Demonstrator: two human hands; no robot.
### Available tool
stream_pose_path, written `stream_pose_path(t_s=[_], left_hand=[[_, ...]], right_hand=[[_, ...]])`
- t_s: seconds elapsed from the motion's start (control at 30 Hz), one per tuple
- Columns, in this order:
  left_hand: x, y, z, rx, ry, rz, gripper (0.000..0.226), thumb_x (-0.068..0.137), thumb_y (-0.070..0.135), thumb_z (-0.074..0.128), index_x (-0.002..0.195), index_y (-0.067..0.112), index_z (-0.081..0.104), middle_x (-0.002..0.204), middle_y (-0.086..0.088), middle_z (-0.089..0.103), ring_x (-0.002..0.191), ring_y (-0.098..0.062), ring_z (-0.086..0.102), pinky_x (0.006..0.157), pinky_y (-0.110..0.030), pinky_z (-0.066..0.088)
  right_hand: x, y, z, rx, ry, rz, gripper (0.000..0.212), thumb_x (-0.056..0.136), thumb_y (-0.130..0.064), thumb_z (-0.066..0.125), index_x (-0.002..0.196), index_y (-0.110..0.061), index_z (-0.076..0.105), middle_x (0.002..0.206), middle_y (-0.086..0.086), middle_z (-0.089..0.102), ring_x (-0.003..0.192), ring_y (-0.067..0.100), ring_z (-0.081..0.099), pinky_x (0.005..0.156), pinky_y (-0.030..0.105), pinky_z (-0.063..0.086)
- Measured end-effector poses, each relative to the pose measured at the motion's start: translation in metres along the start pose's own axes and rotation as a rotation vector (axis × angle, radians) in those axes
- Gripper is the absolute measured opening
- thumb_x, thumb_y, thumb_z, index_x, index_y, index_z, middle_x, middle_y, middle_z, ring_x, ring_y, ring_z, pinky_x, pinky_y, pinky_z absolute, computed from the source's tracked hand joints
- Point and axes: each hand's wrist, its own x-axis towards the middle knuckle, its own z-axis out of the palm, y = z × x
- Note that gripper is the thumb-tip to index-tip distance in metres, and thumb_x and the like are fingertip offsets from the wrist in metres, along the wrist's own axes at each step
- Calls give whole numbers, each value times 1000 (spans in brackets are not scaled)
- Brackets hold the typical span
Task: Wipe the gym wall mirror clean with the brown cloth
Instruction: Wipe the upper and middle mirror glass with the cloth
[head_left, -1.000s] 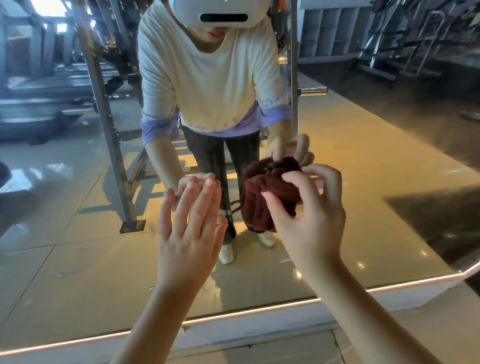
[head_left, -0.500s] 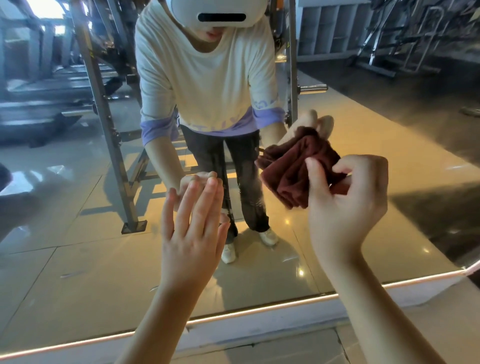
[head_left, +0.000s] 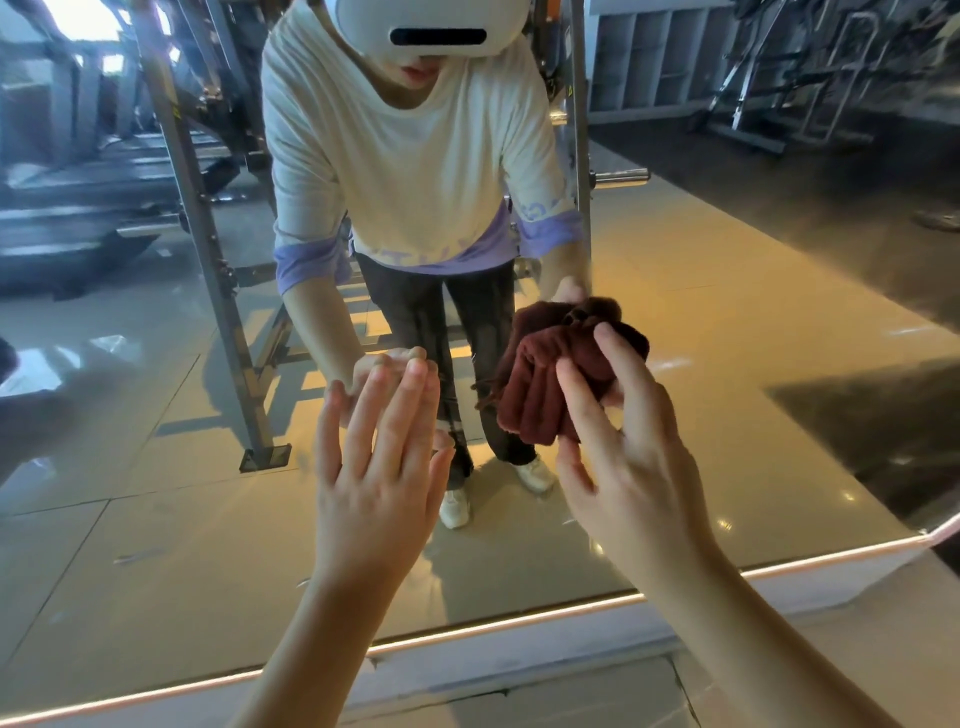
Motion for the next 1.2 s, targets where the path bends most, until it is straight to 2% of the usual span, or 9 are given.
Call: stream_pose_path(t_s=[0.1,0.2,0.47,0.57,0.73,0.87,0.97,1.07,1.2], left_hand=[[-1,0,0,-1,2,-8,73,94,22,68,153,6,29,155,-12,33,146,-28,24,123,-49,17],[0,0,0,-9,2,-9,71,95,22,67,153,6,29,154,-11,33,146,-29,26,124,-49,16],[0,0,0,-6,10,-3,71,93,23,68,152,6,32,153,-11,35,142,-30,33,121,-50,21],[0,0,0,-5,9,-5,71,92,22,69,152,5,33,153,-11,35,143,-29,29,121,-51,21],[0,-1,0,-8,-1,0,73,92,23,68,152,6,31,153,-11,34,145,-27,24,122,-50,19],[0,0,0,-7,2,-6,73,93,22,67,153,6,30,154,-11,33,146,-27,23,123,-50,18],[-1,0,0,-16,2,-11,72,93,21,68,153,7,30,154,-11,33,146,-27,23,123,-50,17],[0,-1,-1,-15,-1,-9,72,93,22,68,153,7,30,155,-11,33,146,-27,24,122,-50,19],[1,-1,-1,-13,6,-1,70,94,22,68,152,7,33,154,-10,34,145,-28,29,122,-50,19]], right_hand=[[8,10,-6,-69,87,-30,37,91,-15,66,127,-4,61,136,15,39,108,26,52,81,34,56],[27,16,-8,-146,298,91,29,94,-24,66,116,-5,69,126,8,43,96,29,50,77,36,47],[37,-5,2,52,375,35,20,86,-11,77,99,-7,62,94,17,65,80,24,59,69,28,56],[35,-3,-3,126,319,65,18,88,-13,73,100,1,71,107,21,62,90,21,56,76,25,52],[14,13,-13,-75,12,-124,46,82,7,64,127,-1,62,132,16,48,111,29,49,88,31,51],[31,29,-20,-303,153,-300,23,95,-8,63,117,-12,72,120,9,68,108,26,48,101,38,38],[35,33,-17,-329,249,-267,16,95,-18,67,108,-13,75,117,8,70,111,26,50,110,42,30],[28,15,-1,-251,322,-148,16,95,-19,66,99,-8,76,105,12,72,100,28,53,94,40,43],[28,10,0,-219,272,-223,15,92,-20,69,101,-8,70,94,11,70,87,27,51,75,38,43]])
